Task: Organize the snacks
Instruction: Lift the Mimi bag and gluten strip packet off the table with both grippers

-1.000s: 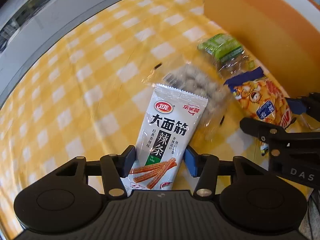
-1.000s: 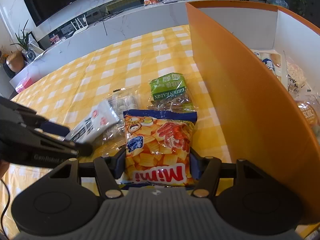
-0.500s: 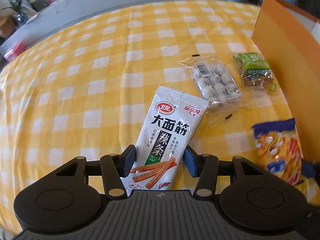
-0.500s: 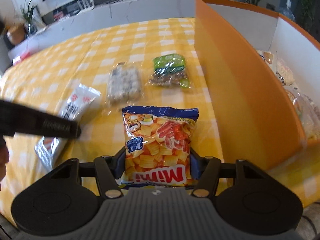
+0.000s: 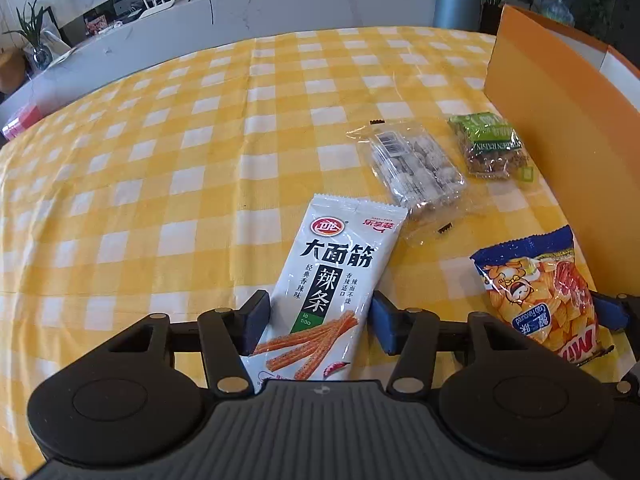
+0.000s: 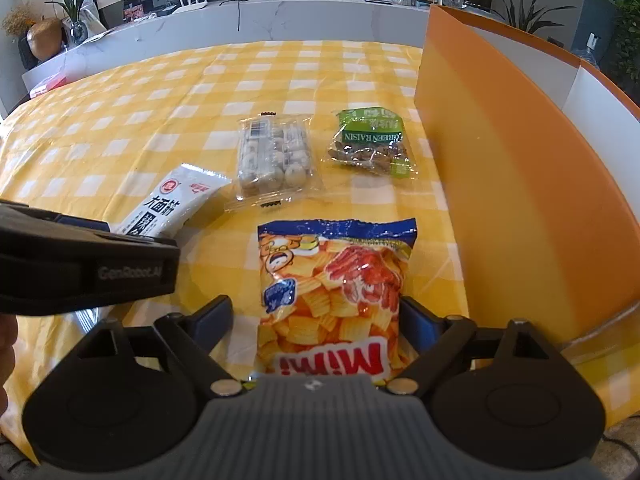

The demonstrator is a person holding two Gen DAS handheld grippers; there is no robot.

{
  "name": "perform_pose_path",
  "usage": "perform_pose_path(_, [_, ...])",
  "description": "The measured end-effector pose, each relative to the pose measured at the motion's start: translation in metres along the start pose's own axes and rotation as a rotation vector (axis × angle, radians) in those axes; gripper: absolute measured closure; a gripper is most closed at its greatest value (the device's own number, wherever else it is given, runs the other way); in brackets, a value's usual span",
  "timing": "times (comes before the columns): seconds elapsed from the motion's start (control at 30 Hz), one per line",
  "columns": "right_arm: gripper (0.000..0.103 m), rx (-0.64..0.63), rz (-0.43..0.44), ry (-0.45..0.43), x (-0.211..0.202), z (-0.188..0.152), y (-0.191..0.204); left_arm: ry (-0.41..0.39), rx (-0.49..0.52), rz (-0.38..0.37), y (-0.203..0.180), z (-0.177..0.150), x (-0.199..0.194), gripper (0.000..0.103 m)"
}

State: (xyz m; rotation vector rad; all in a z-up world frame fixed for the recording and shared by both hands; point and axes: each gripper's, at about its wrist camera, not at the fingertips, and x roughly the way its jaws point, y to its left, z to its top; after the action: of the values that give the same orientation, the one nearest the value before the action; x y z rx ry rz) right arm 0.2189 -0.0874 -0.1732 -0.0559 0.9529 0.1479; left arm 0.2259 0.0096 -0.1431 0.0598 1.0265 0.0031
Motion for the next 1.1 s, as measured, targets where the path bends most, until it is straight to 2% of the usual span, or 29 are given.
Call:
perform_pose_path(0.03, [0.015, 0.003, -0.003, -0.004, 0.001, 0.0, 0.0, -0.007, 0.0, -0.006, 0.002, -0.001, 0.0, 0.035])
perform_pose_path(0.27, [0.014, 0.003, 0.013, -0.024, 0.003, 0.002, 0.004, -0.043, -0.012, -0.064, 0.012, -0.004, 0.003, 0.026])
perform_pose_path(0.43, [0.016, 0.012, 0.011, -0.031, 0.004, 0.002, 0.003, -0.059, -0.01, -0.058, 0.011, -0.006, 0.001, 0.031])
perform_pose_path(0.63, [0.028, 0.019, -0.012, -0.046, 0.003, 0.002, 0.001, -0.066, -0.012, -0.052, 0.013, -0.007, -0.001, 0.04])
perform_pose_path(1.1, [0.047, 0.025, -0.02, -0.066, -0.002, 0.002, -0.002, -0.07, -0.034, -0.068, 0.017, -0.008, -0.006, 0.045])
